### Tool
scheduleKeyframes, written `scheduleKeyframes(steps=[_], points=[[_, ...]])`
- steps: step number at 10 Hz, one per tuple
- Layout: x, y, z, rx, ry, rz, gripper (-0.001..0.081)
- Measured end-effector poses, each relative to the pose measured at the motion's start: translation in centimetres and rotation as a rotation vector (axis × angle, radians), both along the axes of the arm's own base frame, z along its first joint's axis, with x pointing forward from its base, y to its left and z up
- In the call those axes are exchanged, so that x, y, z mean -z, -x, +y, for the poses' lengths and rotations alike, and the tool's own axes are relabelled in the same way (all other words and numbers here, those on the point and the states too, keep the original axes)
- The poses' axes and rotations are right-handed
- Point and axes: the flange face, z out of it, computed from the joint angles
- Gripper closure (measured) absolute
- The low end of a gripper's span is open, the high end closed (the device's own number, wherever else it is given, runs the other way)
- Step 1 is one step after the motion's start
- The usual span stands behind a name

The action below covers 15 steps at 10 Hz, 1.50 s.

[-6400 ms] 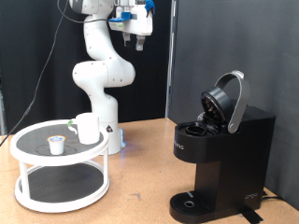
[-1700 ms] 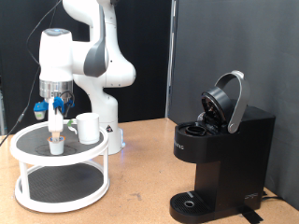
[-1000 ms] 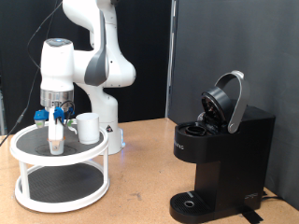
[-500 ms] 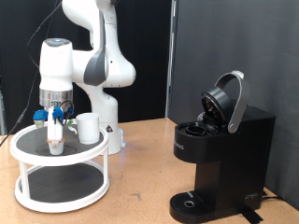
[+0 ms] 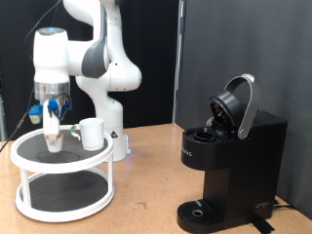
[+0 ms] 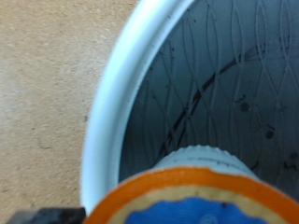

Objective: Make a cup of coffee with the keurig machine

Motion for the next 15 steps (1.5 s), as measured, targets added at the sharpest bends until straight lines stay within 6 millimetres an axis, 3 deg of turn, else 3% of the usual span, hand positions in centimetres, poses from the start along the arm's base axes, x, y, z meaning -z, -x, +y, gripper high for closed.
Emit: scheduleKeyframes(steps=[3, 6, 11, 13, 15], points=[[-3.6, 0.4, -0.8, 0.03, -0.01, -0.027, 0.044], [-3.8, 0.1, -0.3, 0.024, -0.1, -0.051, 0.044], [-8.9, -4.0, 4.3, -0.024, -0.394, -0.167, 0.044], [-10.0, -5.2, 6.1, 0.002, -0.407, -0.166, 0.044], [-9.8, -5.1, 6.3, 0.002, -0.451, -0.171, 0.044]])
